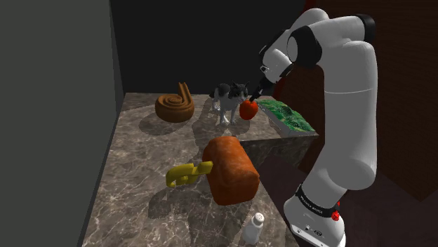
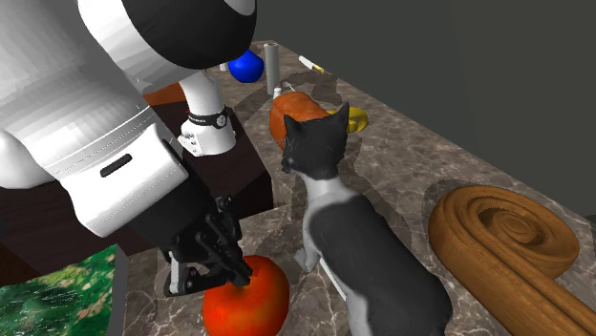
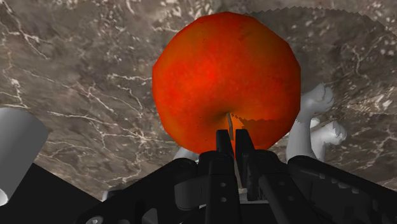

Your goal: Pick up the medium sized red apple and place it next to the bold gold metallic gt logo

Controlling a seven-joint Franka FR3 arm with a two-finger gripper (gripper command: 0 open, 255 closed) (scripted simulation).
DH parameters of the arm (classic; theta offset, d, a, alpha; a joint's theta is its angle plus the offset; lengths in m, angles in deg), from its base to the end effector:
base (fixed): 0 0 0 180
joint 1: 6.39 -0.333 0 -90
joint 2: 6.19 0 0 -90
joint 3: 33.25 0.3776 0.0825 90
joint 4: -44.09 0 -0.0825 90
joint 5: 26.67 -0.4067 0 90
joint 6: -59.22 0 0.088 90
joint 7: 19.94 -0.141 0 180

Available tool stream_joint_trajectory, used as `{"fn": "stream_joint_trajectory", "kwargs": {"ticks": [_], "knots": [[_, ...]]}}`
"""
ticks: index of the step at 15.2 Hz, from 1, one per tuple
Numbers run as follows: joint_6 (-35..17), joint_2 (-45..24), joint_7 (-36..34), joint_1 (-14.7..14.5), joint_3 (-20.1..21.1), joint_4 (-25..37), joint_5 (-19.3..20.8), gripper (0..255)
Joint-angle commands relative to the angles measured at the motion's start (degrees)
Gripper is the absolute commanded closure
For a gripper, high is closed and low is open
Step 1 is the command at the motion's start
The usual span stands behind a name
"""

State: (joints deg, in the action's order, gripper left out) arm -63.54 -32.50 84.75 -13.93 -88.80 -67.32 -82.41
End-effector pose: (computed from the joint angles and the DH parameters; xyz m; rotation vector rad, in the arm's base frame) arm 0.5093 -0.4120 0.3487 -2.9088 -0.7173 -0.6426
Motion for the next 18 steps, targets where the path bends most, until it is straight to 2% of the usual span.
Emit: {"fn": "stream_joint_trajectory", "kwargs": {"ticks": [1, 18], "knots": [[0.0, 0.0, 0.0, 0.0, 0.0, 0.0, 0.0, 255], [5.5, 7.0, -8.3, -4.6, -5.8, 3.8, 9.4, 255]]}}
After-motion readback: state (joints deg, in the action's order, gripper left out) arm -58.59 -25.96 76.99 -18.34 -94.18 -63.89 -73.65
